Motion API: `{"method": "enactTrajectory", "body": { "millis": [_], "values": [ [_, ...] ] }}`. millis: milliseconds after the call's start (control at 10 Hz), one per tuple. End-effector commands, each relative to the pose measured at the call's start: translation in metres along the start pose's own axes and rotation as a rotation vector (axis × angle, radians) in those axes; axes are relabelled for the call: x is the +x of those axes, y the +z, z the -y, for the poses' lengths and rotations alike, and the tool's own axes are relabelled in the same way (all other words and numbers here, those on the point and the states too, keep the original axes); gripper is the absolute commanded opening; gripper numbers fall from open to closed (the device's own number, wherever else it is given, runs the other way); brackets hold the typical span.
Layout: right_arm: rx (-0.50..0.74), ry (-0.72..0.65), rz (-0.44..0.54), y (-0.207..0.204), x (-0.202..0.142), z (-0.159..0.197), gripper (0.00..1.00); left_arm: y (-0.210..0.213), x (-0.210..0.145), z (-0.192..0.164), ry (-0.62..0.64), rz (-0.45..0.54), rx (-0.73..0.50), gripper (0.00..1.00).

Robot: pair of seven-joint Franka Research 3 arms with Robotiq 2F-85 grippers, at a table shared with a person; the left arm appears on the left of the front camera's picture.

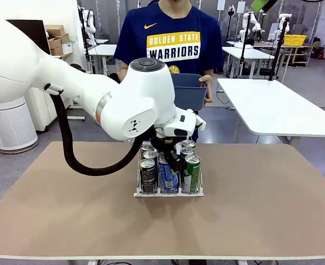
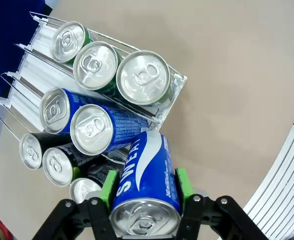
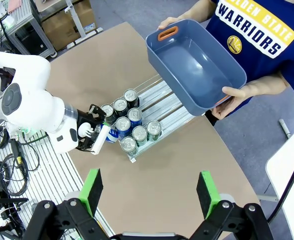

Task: Fill the beverage cans into the dispenser.
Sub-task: Place the picked Ionic drink in the line of the Automatic Can Dispenser with the same cans.

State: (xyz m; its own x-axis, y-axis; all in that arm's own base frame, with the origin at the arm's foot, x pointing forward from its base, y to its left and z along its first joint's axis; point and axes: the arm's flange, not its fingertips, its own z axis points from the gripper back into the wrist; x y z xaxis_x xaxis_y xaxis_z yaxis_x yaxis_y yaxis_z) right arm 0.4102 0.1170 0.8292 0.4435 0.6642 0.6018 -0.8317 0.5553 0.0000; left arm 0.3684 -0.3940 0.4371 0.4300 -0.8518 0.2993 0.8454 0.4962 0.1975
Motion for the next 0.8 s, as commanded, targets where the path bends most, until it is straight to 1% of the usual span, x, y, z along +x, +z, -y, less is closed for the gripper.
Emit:
{"method": "enactTrajectory", "body": {
  "millis": [0, 100, 300, 500, 700],
  "values": [
    [0.001, -0.001, -0.001, 0.001, -0.002, -0.002, 1.00, -0.014, 0.012, -0.032, 0.024, 0.044, 0.087, 0.58],
    [0.001, -0.001, -0.001, 0.001, -0.002, -0.002, 1.00, -0.019, 0.014, -0.035, 0.030, 0.030, 0.102, 0.58],
    [0.001, -0.001, -0.001, 0.001, -0.002, -0.002, 1.00, -0.026, 0.015, -0.039, 0.030, -0.001, 0.086, 0.58],
    [0.001, -0.001, -0.001, 0.001, -0.002, -0.002, 1.00, -0.033, 0.016, -0.041, 0.021, 0.010, 0.031, 0.58],
    [0.001, -0.001, -0.001, 0.001, -0.002, -0.002, 1.00, -0.042, 0.021, -0.034, 0.008, -0.021, -0.044, 0.58]
  ]
}}
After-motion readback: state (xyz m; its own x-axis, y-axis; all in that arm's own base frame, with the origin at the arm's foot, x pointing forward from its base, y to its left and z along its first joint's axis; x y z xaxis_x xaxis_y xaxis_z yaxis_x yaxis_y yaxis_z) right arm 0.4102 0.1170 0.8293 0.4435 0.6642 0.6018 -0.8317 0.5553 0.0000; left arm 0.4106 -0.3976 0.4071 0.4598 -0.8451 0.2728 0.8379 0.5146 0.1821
